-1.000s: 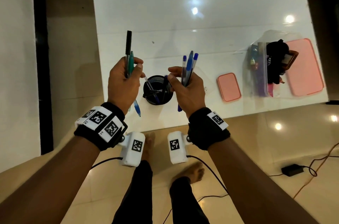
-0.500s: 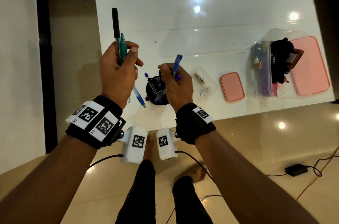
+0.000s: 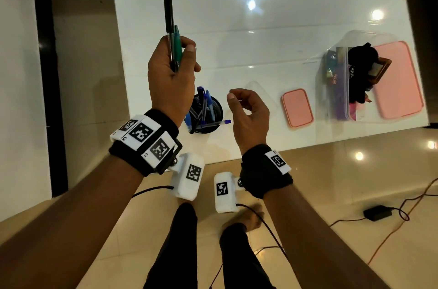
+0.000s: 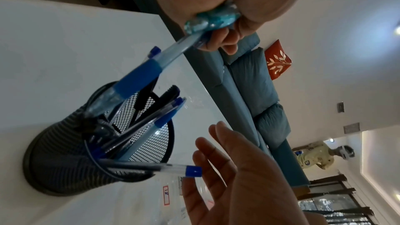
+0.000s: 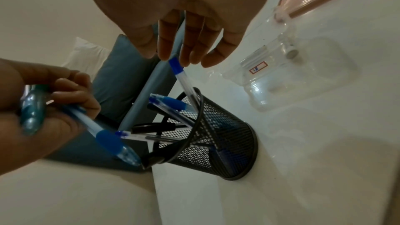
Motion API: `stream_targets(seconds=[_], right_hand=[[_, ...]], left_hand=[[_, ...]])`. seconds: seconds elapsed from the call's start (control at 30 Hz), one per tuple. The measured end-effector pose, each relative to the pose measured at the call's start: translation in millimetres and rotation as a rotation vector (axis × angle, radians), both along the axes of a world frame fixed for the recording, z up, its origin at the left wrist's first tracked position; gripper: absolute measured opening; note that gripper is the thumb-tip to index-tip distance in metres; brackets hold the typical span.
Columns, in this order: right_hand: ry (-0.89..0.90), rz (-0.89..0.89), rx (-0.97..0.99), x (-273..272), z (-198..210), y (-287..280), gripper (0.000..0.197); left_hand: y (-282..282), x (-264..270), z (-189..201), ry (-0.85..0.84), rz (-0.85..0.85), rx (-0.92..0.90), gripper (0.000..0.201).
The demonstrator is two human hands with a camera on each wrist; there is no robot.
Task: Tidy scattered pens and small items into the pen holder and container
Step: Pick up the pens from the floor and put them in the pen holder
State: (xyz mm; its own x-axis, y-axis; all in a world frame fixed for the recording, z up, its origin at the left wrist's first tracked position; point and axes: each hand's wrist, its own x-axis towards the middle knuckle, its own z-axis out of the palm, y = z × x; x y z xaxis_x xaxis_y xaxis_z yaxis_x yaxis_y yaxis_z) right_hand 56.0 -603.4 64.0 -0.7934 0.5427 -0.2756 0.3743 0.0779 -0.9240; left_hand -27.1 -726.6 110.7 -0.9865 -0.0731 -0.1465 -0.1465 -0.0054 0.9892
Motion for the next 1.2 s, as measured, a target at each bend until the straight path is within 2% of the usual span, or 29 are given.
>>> stream_targets(seconds=[0.27, 0.37, 0.5, 0.73, 0.87, 1.0, 1.1, 1.2], right_hand=[[-0.037, 0.104, 0.081, 27.6, -4.7, -4.9, 0.016], [-0.056, 0.147, 0.063, 34.3, -5.1, -7.0, 0.018], [-0.083, 0.175, 0.019, 38.0, -8.9, -13.2, 0.03], [-0.064, 0.255, 0.086, 38.8, -15.7, -14.3, 0.054], [-0.06, 0.287, 0.121, 36.4, -14.3, -11.6, 0.053], [0.014, 0.242, 0.286, 31.7, 0.6, -4.2, 0.042], [0.1, 0.222, 0.28, 23.5, 25.3, -0.5, 0.029], [0.138, 0.293, 0.114, 12.5, 52.3, -3.3, 0.031]], left_hand=[[9.2, -17.3, 8.9, 0.086, 0.017, 0.044, 0.005], [2.7, -25.1, 8.9, 0.053, 0.073, 0.065, 0.005], [-3.0, -4.2, -8.9, -0.004, 0.048, 0.042, 0.006], [0.6, 31.3, -27.4, 0.113, -0.074, -0.081, 0.006], [-4.2, 17.9, -22.2, 0.13, 0.009, -0.083, 0.004], [-18.7, 7.5, -10.0, 0.156, 0.089, -0.113, 0.008], [-25.1, 17.7, -1.5, 0.152, -0.008, -0.079, 0.009], [-25.1, 38.8, -3.6, 0.074, -0.275, -0.128, 0.01]])
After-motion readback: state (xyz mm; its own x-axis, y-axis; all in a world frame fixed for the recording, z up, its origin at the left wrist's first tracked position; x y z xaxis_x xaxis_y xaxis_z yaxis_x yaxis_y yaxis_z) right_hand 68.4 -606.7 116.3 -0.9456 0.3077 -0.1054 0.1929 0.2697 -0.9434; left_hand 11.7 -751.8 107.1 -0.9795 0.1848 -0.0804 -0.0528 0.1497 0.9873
